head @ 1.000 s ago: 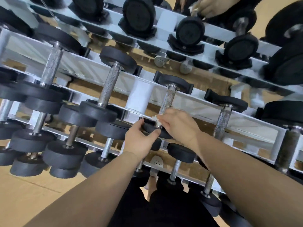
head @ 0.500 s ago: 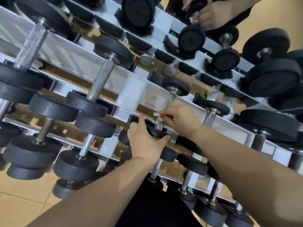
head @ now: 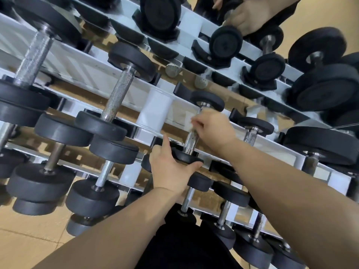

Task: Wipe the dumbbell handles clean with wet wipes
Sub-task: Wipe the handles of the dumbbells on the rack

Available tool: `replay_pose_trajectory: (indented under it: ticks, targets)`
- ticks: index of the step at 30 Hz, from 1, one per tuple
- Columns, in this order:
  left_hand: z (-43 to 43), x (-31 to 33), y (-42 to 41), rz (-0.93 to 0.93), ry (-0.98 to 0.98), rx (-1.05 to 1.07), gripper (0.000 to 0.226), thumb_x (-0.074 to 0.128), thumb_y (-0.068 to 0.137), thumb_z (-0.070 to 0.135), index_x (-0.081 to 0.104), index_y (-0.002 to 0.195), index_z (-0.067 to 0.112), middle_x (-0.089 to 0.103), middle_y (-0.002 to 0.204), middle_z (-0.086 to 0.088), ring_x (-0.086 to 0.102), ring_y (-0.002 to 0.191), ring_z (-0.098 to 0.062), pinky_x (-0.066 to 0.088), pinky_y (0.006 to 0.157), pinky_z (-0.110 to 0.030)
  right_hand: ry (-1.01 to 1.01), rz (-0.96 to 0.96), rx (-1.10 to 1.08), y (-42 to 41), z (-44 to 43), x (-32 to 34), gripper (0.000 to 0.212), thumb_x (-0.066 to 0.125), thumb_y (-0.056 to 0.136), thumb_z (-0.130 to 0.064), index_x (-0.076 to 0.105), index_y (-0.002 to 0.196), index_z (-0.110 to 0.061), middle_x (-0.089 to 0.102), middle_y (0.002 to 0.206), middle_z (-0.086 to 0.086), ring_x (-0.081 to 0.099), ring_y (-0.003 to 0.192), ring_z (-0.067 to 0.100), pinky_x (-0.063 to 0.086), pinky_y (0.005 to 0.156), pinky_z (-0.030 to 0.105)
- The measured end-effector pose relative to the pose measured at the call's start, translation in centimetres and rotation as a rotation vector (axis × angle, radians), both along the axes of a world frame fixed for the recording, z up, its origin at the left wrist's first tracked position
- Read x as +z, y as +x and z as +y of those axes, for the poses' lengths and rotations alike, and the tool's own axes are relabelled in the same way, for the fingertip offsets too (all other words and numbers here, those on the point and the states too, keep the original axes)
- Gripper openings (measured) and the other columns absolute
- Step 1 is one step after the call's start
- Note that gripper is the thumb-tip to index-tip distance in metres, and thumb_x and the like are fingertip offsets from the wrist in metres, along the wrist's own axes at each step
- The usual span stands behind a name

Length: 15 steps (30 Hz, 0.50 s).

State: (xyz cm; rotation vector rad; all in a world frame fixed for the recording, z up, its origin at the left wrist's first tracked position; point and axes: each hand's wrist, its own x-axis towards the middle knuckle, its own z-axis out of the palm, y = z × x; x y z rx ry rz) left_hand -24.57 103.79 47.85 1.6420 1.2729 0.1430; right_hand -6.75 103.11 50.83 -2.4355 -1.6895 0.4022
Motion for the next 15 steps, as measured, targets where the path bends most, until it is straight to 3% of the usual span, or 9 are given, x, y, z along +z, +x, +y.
replay_pose_trajectory:
  ticks: [3,7,10,13,15]
  targets:
    - [0.3,0.1,-0.2,-0.023,-0.038,0.012,0.133,0.091,0.054,0.058,0.021,0.160,0.017,0.039,0.119,0.003,0.042,0.126,-0.020,0.036,0.110,-0.032,0.139,0.004,-0.223,0.3,0.0,-0.1,0.015,0.063,0.093,-0.018,0.078,0.095,-0.016,0.066,0.085,0.004,0.064,0.081,0.026,0.052,0.072,0.036]
    - [1.0,0.2,-0.9,-0.072,-0.099,0.047,0.127,0.090,0.054,0.055,0.025,0.158,0.021,0.044,0.130,0.003,0.046,0.131,-0.015,0.043,0.111,-0.039,0.111,0.175,0.021,-2.2,-2.7,-0.4,0.016,0.062,0.093,-0.017,0.078,0.096,-0.014,0.067,0.079,0.003,0.064,0.074,0.024,0.056,0.067,0.039]
    - [1.5,0.4,-1.3,-0.091,-0.116,0.064,0.109,0.095,0.062,0.037,0.037,0.153,0.022,0.050,0.126,0.008,0.050,0.121,-0.007,0.041,0.101,-0.024,0.060,0.173,0.084,-1.9,-2.4,-1.0,0.026,0.054,0.095,-0.026,0.078,0.094,-0.016,0.065,0.077,0.004,0.063,0.068,0.026,0.056,0.063,0.040]
    - [1.8,0.6,-1.6,-0.058,-0.092,0.046,0.091,0.089,0.071,0.041,0.045,0.148,0.022,0.055,0.128,0.009,0.053,0.123,-0.010,0.042,0.103,-0.025,0.148,0.168,-0.157,-0.6,-0.3,-1.4,0.021,0.056,0.098,-0.022,0.076,0.099,-0.017,0.065,0.085,0.005,0.063,0.079,0.027,0.054,0.078,0.038]
    - [1.7,0.8,-1.7,-0.015,-0.038,0.026,0.089,0.084,0.075,0.049,0.045,0.148,0.019,0.053,0.140,0.003,0.049,0.131,-0.015,0.041,0.111,-0.034,0.229,0.242,-0.327,-0.3,0.2,-1.7,0.020,0.059,0.097,-0.018,0.075,0.108,-0.018,0.065,0.093,0.003,0.060,0.088,0.017,0.044,0.084,0.023]
